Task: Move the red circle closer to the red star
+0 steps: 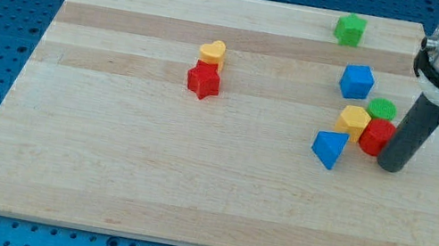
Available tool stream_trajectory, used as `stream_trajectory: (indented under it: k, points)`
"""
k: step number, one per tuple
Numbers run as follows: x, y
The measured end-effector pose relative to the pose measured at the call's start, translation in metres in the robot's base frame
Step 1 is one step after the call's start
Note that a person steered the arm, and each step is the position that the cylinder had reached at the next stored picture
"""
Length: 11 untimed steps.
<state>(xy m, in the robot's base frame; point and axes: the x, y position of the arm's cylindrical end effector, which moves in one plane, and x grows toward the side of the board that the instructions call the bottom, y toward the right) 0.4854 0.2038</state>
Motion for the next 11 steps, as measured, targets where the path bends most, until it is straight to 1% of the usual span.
stream_trajectory:
  k: [1, 2, 3, 4, 5, 6, 10, 11]
  points:
    - [0.000, 0.006]
    - [0.000, 0.031]
    - [0.000, 0.033]
    - [-0.010, 0.025]
    - [-0.031, 0.015]
    - [-0.033, -0.006]
    - [-0.034, -0.135]
    - [-0.031, -0.140]
